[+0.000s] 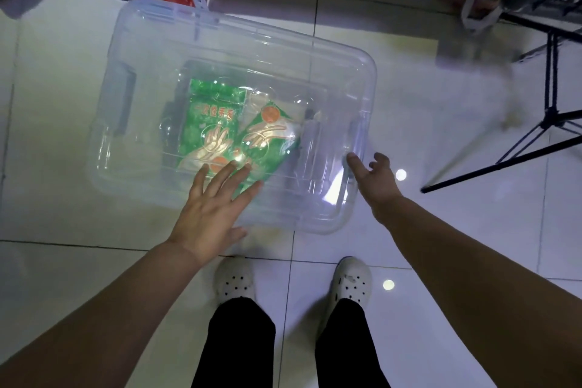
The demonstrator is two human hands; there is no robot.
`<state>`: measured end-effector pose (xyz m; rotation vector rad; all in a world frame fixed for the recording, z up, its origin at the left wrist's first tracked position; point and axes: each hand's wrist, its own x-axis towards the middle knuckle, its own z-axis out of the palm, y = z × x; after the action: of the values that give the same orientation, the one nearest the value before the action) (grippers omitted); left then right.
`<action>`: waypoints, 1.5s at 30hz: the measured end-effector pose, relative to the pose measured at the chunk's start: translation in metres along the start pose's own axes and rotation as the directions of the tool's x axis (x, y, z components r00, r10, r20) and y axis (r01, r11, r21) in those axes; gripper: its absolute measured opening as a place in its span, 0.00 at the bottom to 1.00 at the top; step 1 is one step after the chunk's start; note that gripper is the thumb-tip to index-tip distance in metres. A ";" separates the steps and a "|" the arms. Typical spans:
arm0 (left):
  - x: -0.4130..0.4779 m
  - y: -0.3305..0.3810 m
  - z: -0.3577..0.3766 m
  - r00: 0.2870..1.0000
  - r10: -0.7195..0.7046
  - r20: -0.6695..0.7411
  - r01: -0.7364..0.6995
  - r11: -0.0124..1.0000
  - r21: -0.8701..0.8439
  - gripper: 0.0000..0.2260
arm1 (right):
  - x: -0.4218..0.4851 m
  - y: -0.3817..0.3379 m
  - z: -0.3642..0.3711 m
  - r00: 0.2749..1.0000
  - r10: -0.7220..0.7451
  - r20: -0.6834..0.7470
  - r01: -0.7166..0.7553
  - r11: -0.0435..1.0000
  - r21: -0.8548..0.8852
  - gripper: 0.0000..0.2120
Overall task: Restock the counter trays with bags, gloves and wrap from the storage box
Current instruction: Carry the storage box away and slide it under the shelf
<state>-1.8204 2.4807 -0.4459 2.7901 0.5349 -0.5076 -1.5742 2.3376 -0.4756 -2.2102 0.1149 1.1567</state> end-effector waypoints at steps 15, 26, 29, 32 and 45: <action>0.025 0.015 0.000 0.999 -0.019 0.033 0.012 0.981 0.196 0.40 | 0.023 -0.035 -0.015 0.990 -0.126 -0.060 0.126 0.992 -0.012 0.15; 0.028 0.016 0.018 0.989 0.100 -0.111 -0.077 0.978 0.196 0.28 | 0.038 -0.047 -0.027 0.994 -0.082 0.066 0.075 0.992 0.104 0.25; 0.029 0.018 0.018 0.985 0.106 -0.134 -0.081 0.980 0.180 0.26 | 0.038 -0.044 -0.025 0.991 -0.115 0.064 0.109 0.990 0.091 0.22; 0.028 0.019 0.022 0.981 0.117 -0.155 -0.086 0.978 0.192 0.29 | 0.035 -0.038 -0.021 0.983 -0.184 -0.006 0.184 0.983 0.023 0.14; 0.014 -0.052 -0.012 0.896 -0.387 -0.216 0.349 0.917 -0.193 0.27 | -0.004 -0.063 0.016 0.777 -0.602 -0.185 0.298 0.611 -0.734 0.22</action>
<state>-1.8253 2.5356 -0.4502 2.6257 1.1257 -0.1700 -1.5662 2.3963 -0.4479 -2.8411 -0.8037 0.4160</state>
